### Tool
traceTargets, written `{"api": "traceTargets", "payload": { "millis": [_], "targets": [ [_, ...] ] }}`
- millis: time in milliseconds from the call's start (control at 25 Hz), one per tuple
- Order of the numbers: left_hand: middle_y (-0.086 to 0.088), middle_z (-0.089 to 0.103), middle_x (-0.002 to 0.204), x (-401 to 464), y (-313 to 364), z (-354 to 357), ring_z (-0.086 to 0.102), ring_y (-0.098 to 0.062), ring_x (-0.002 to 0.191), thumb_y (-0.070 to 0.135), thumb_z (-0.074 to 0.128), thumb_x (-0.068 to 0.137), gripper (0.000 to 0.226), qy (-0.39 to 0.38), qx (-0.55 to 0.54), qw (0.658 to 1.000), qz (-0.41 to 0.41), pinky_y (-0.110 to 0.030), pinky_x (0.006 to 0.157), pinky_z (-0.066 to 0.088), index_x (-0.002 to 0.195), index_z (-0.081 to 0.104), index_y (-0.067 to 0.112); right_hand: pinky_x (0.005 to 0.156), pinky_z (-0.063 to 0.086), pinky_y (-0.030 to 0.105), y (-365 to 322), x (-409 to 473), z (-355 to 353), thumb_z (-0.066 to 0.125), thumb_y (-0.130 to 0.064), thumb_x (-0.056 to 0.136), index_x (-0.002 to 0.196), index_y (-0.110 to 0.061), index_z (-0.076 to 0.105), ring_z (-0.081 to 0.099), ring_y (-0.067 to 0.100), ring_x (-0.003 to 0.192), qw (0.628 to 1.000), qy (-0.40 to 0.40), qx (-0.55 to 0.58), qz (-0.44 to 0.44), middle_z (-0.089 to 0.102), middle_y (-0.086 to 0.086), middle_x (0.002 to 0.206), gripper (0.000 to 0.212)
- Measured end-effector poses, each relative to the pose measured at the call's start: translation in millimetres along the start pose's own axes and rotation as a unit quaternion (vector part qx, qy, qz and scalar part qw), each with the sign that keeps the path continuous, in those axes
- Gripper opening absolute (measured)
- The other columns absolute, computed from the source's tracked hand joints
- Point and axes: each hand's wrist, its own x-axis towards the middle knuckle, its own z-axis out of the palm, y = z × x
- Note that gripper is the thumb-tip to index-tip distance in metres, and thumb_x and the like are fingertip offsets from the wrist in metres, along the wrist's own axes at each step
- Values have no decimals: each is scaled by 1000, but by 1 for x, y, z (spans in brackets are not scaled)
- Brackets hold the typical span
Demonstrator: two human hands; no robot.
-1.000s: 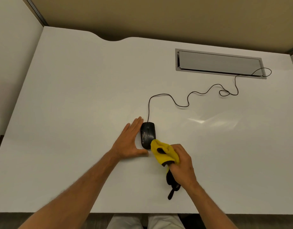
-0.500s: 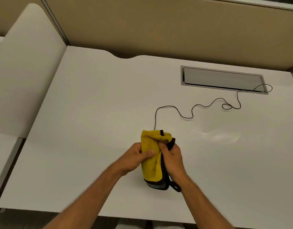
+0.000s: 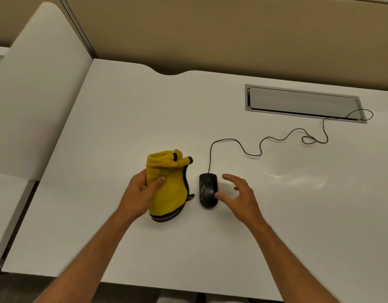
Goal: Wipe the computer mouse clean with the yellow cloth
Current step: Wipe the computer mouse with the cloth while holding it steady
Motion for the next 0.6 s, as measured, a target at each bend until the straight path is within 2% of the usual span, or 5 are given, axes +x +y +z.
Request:
{"api": "traceTargets", "payload": {
  "millis": [80, 160, 360, 440, 600],
  "targets": [
    [34, 69, 108, 7, -2, -9, 64, 8, 106, 14, 62, 97, 37, 41, 85, 994, 56, -17, 85, 50, 116, 66, 46, 116, 17, 26, 20, 5, 4, 82, -51, 70, 151, -31, 36, 13, 4, 147, 985, -110, -124, -39, 26, -18, 159, 95],
    [29, 65, 123, 12, -4, -5, 59, 9, 116, 5, 53, 93, 51, 52, 132, 983, 120, -12, 93, 46, 134, 60, 34, 118, 5, 32, 32, 11, 13, 76, -65, 66, 157, -31, 16, -3, 9, 150, 961, -147, -215, -90, 5, -20, 163, 114],
    [5, 38, 155, 24, -18, 39, 38, -18, 142, -19, 50, 85, 78, 77, 257, 947, 176, -28, 111, 35, 154, 33, 13, 113, 4, 39, 41, 25, 24, 67, -71, 67, 156, -37, 8, 2, 16, 149, 948, -132, -267, -116, 2, -20, 164, 112],
    [-4, 31, 160, 29, -25, 58, 26, -28, 148, -25, 50, 76, 88, 52, 334, 922, 190, -34, 105, 38, 154, 31, 11, 109, 3, 35, 44, 27, 24, 67, -71, 67, 156, -39, 7, 6, 16, 148, 949, -124, -263, -121, 4, -20, 163, 112],
    [-9, 30, 160, 37, -45, 89, 30, -38, 146, -27, 52, 69, 95, -6, 444, 873, 201, -49, 97, 50, 153, 34, 11, 110, 7, 37, 47, 26, 27, 64, -73, 69, 156, -38, 7, 7, 15, 149, 951, -112, -259, -125, 8, -17, 164, 110]
  ]
}}
